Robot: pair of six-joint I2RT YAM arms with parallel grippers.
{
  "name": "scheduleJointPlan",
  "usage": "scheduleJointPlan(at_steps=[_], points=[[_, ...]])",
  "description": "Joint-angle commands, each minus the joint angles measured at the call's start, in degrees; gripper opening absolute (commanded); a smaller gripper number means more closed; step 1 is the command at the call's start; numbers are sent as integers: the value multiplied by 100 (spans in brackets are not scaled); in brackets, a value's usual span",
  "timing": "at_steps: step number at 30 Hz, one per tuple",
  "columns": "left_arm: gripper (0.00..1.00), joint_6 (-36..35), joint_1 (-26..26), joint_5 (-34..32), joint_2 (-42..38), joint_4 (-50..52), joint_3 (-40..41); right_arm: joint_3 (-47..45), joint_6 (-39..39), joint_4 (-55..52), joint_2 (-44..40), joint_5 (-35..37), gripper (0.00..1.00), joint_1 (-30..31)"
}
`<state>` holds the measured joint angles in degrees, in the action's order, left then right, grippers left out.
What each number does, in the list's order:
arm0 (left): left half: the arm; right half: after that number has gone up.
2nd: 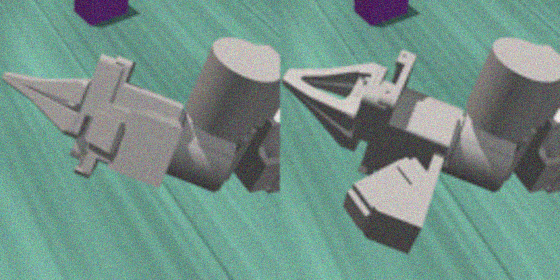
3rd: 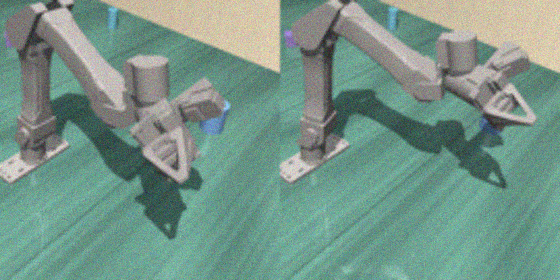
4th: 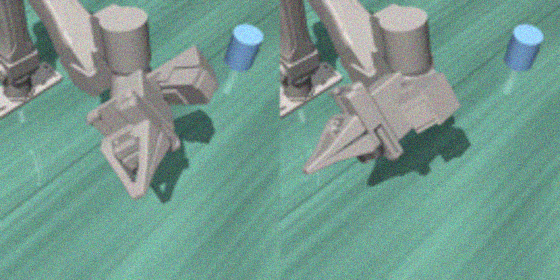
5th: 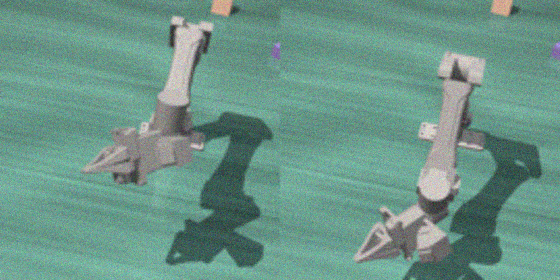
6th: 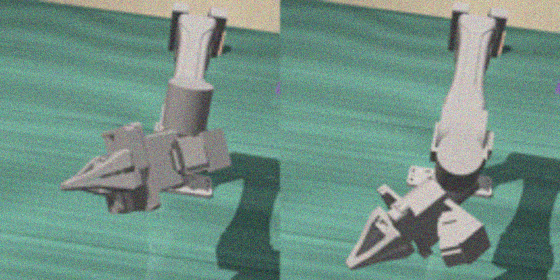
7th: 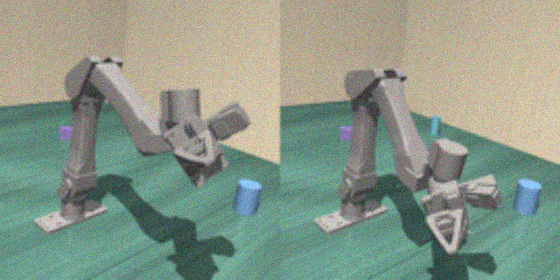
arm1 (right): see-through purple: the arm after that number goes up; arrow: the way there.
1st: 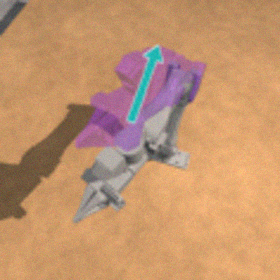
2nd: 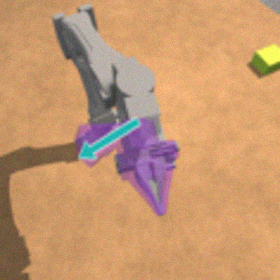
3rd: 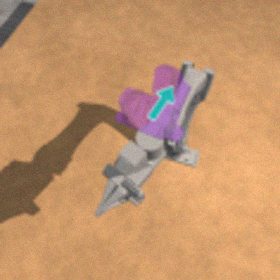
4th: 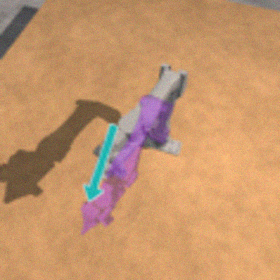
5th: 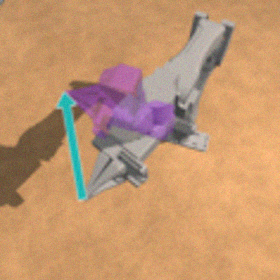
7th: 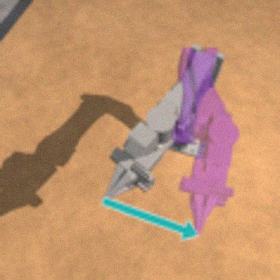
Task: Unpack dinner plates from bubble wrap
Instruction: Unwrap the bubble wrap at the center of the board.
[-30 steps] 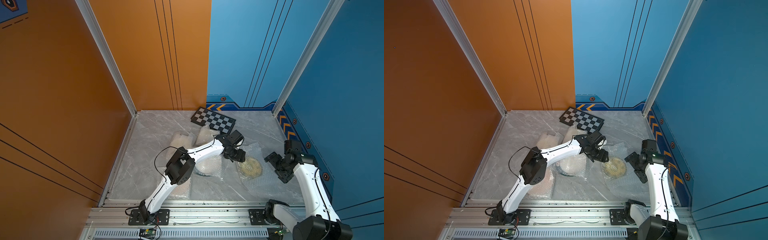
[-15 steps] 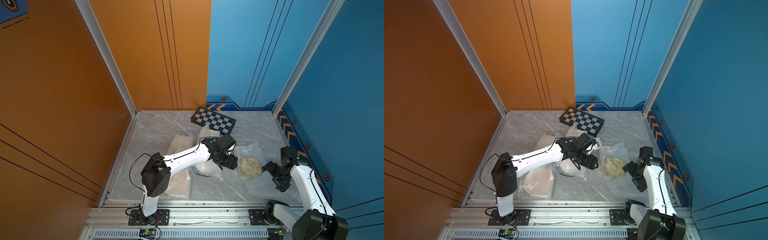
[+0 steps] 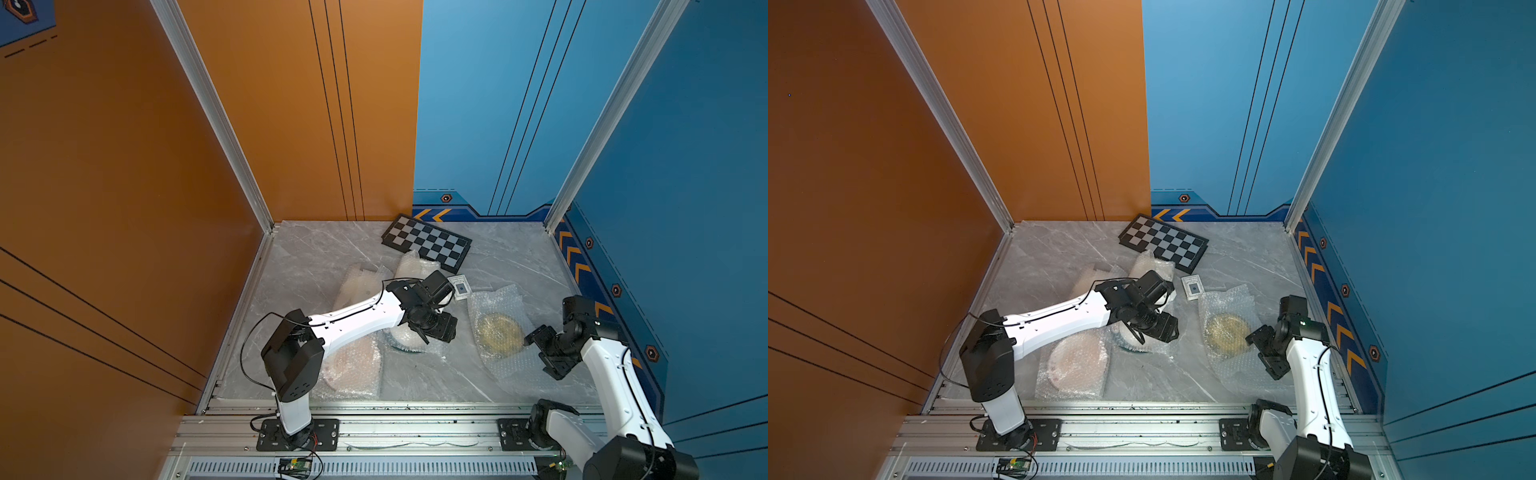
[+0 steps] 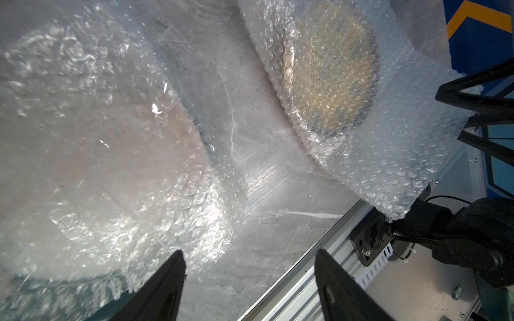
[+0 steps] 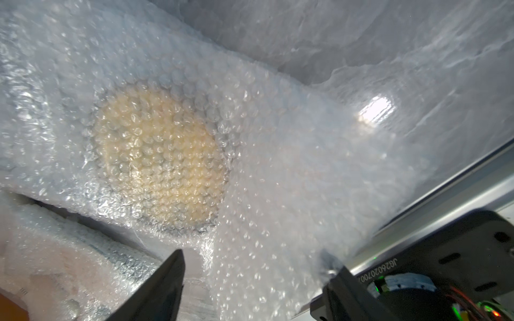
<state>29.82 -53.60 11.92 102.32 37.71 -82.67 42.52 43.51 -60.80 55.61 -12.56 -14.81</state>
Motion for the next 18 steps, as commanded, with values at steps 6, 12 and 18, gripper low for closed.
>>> scheduleJointPlan(at_steps=[6, 12, 18], points=[[75, 77, 71, -142, -373, -66, 297, -194, 228, 286, -112, -195, 64, 52], [75, 134, 88, -175, -500, -107, 445, -139, 256, 363, -42, -186, 59, 117], [75, 238, 80, -195, -568, -180, 562, -235, 264, 392, -77, -203, 51, 172]])
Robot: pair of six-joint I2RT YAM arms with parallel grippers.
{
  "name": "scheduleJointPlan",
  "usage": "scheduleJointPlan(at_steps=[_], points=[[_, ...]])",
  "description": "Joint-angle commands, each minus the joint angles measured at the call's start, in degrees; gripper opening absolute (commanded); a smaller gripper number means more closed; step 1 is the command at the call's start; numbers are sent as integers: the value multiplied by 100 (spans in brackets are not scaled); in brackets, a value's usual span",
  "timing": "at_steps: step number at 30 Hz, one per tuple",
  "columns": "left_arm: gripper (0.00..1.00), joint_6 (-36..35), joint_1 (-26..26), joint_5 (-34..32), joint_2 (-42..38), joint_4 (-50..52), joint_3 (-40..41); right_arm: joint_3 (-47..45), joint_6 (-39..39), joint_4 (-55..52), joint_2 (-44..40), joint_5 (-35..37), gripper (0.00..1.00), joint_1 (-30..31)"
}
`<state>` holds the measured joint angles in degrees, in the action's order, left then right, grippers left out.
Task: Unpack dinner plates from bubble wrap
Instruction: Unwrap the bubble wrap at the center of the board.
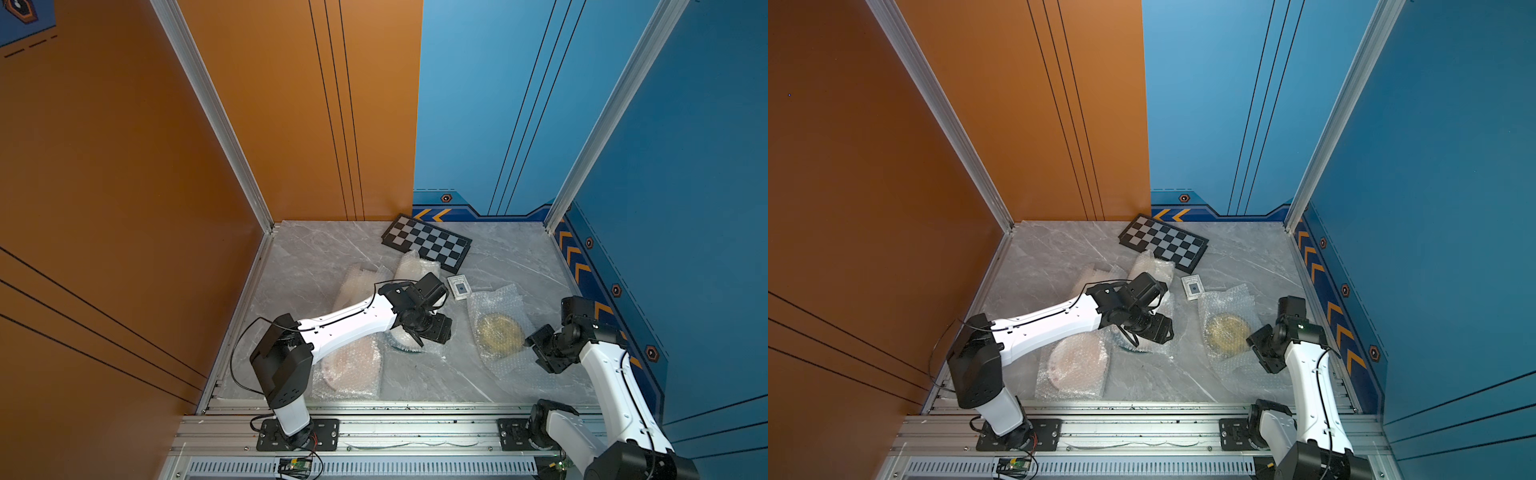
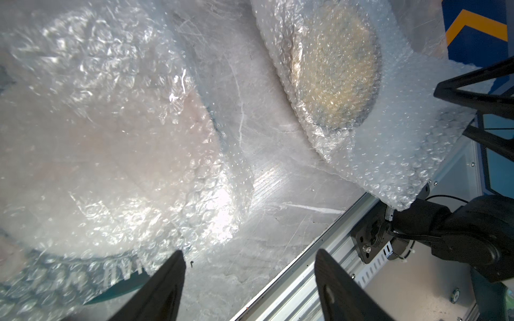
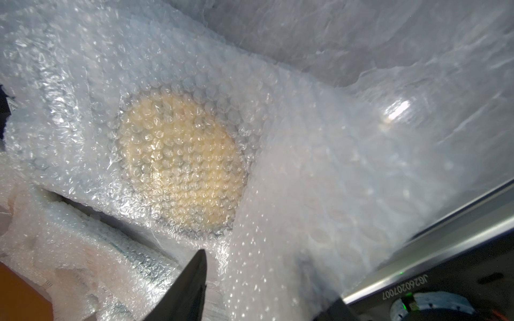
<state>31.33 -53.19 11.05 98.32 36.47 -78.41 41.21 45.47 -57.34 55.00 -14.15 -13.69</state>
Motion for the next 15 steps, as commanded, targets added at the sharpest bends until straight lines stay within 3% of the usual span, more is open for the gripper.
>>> scheduleJointPlan(at_steps=[1, 6, 15], points=[[75, 108, 34, -108, -186, -86, 163, -134, 59, 41, -25, -44, 49, 84], [75, 197, 7, -138, -241, -131, 272, -299, 60, 78, -58, -44, 41, 134], [75, 239, 20, -147, -287, -133, 221, -463, 32, 39, -228, -44, 18, 243]])
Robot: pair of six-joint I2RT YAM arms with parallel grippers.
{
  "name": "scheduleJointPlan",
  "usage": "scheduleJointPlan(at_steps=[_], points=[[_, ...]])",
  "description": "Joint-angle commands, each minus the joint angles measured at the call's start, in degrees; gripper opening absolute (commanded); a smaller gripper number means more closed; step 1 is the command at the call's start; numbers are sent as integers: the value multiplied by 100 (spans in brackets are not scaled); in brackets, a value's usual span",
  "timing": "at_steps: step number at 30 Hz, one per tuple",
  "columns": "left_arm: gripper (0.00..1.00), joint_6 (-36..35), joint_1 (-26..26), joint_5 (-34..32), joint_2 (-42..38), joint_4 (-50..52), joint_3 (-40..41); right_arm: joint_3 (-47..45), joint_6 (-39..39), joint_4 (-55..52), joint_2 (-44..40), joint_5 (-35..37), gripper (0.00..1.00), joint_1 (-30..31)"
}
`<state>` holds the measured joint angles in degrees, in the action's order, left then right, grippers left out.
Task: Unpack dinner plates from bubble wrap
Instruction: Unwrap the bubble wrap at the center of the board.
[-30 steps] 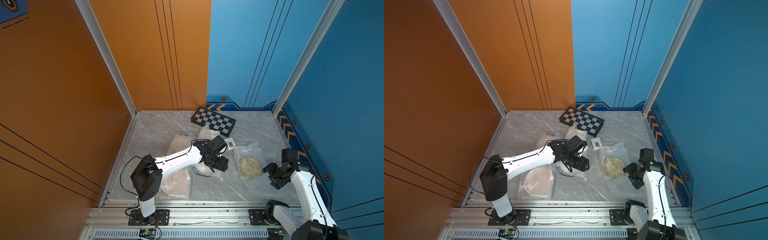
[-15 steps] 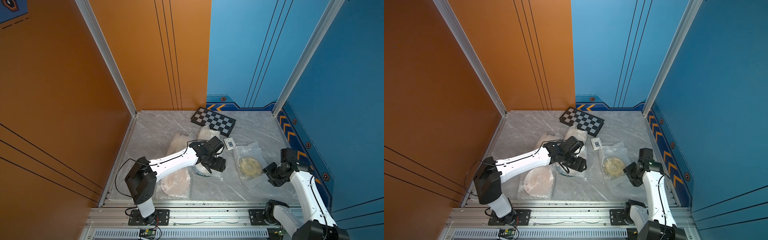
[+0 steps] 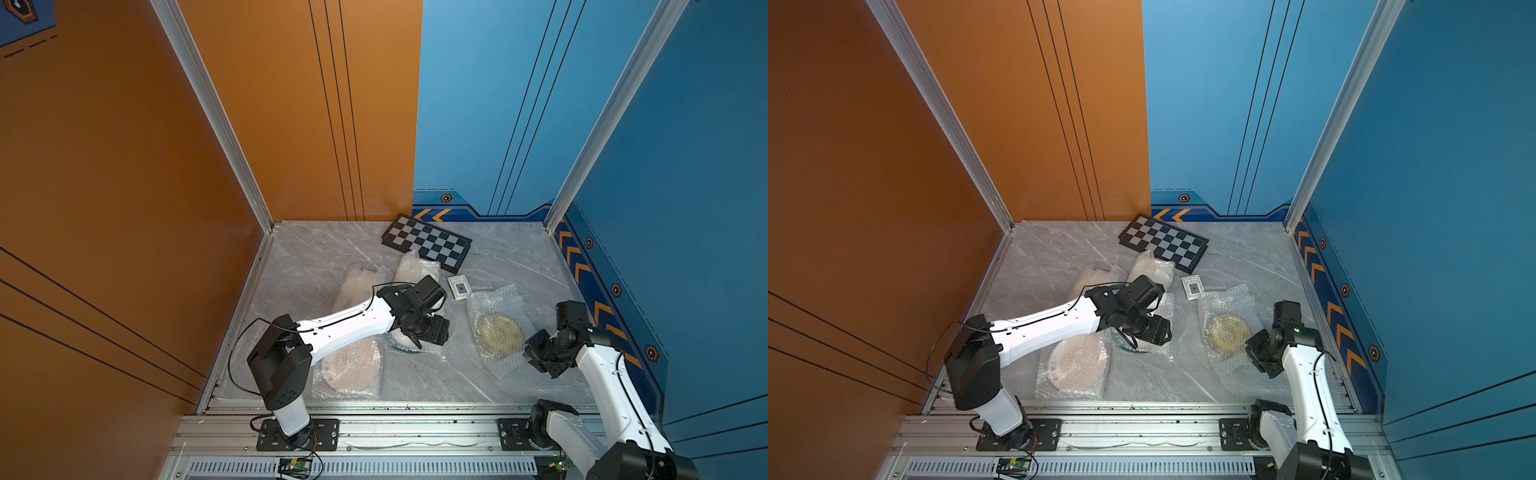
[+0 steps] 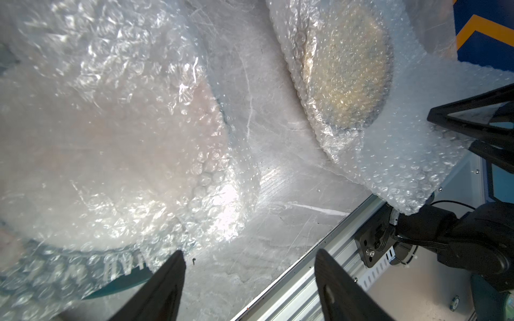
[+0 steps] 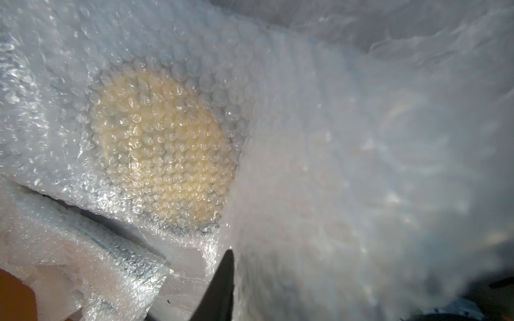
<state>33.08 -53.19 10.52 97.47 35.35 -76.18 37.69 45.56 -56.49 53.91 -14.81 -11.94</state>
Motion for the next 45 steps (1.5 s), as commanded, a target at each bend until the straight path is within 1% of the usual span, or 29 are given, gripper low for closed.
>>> scheduleJointPlan(at_steps=[1, 5, 8, 13, 21, 26, 31, 34, 39, 45], points=[[75, 83, 18, -86, -209, -18, -8, -140, 23, -55, -138, 30, 14, 92], [75, 103, 63, -51, -263, -55, -4, -194, 15, -114, -186, 170, 0, 299], [75, 111, 100, -53, -314, -55, 15, -60, -46, -231, -170, 520, 0, 623], [75, 145, 148, -46, -396, -55, 59, 286, -149, -460, -27, 1261, 0, 1372], [74, 306, 164, -75, -553, -182, 224, 705, -401, -732, 145, 2130, 0, 2216], [74, 400, 164, -159, -704, -237, 338, 1052, -457, -726, 510, 2630, 0, 3112], [74, 484, 215, -164, -850, -231, 468, 1477, -381, -804, 1099, 3395, 0, 4272], [74, 540, 269, -181, -989, -231, 567, 1727, -389, -859, 1470, 3749, 0, 4833], [74, 694, 411, -287, -1371, -230, 904, 2072, -478, -899, 2089, 4094, 0, 5662], [74, 857, 709, -401, -1928, -228, 1533, 2457, -898, -950, 2809, 4294, 0, 6563]])
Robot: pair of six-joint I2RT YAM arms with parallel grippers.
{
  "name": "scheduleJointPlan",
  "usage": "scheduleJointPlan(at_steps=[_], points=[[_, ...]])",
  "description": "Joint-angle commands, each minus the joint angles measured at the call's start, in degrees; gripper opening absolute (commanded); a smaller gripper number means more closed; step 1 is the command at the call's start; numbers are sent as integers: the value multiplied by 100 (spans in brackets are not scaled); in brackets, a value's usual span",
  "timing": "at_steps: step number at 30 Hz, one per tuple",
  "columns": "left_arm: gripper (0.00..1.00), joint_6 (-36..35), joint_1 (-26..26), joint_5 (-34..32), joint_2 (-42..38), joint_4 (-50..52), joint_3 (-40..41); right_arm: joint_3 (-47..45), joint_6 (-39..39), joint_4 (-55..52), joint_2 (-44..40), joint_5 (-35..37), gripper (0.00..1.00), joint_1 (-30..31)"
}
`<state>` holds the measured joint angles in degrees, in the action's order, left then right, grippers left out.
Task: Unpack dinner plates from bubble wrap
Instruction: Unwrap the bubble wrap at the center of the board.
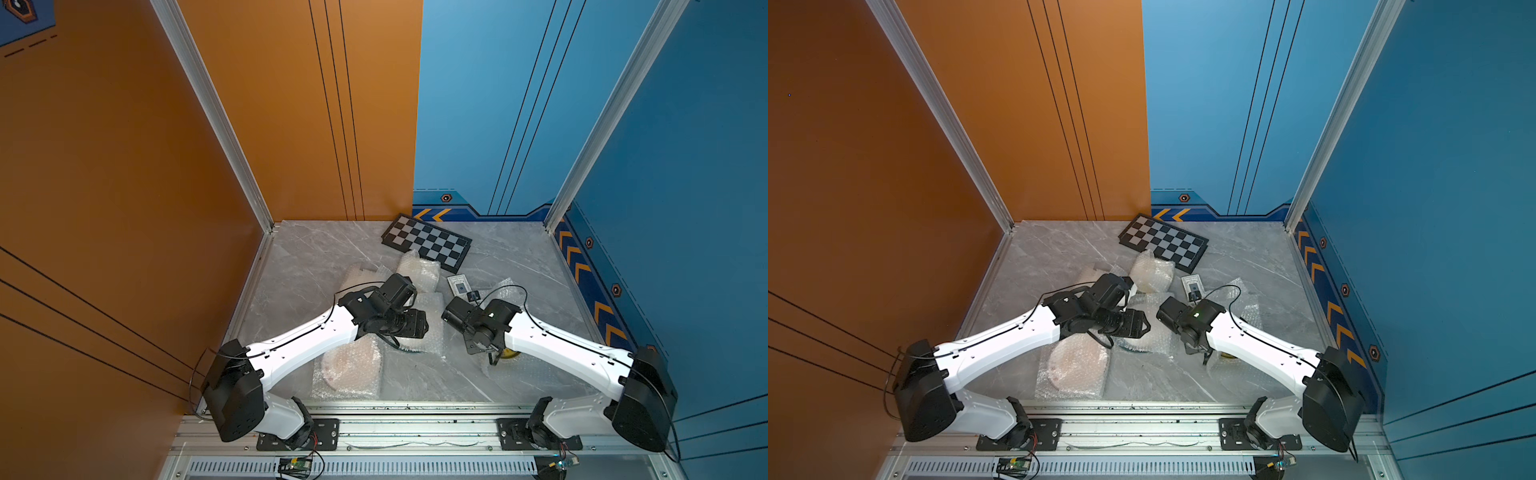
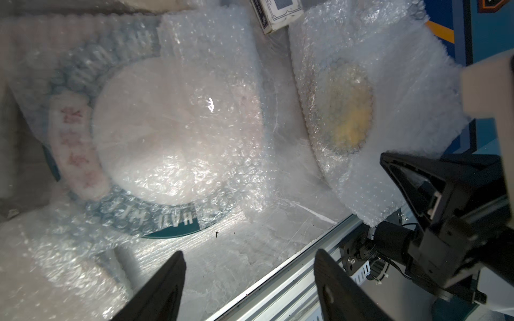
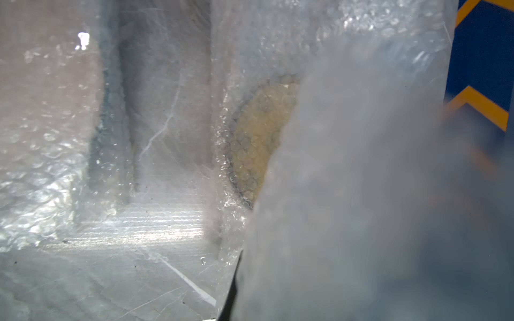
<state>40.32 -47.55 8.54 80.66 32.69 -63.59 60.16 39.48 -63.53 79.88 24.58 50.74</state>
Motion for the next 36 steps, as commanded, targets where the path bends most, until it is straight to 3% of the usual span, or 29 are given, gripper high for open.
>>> scheduleJointPlan(at_steps=[1, 12, 15, 29, 33, 36], points=[[74, 158, 174, -225, -334, 36, 374, 250, -351, -263, 322, 353, 0, 397], [74, 399, 483, -448, -1236, 44, 1248, 621, -909, -207, 1099, 275, 0, 1351], [74, 393, 610, -413, -1307, 71, 1294, 577, -934, -123, 1162, 144, 4, 1445], [74, 368, 697, -558, -1301, 115, 1157, 129, -1300, 498, 682, -460, 12, 1722], [74, 354, 694, -568, -1203, 114, 1074, -57, -1356, 609, 541, -542, 26, 1840], [74, 363, 688, -550, -1130, 113, 999, -144, -1317, 622, 468, -607, 54, 1843]])
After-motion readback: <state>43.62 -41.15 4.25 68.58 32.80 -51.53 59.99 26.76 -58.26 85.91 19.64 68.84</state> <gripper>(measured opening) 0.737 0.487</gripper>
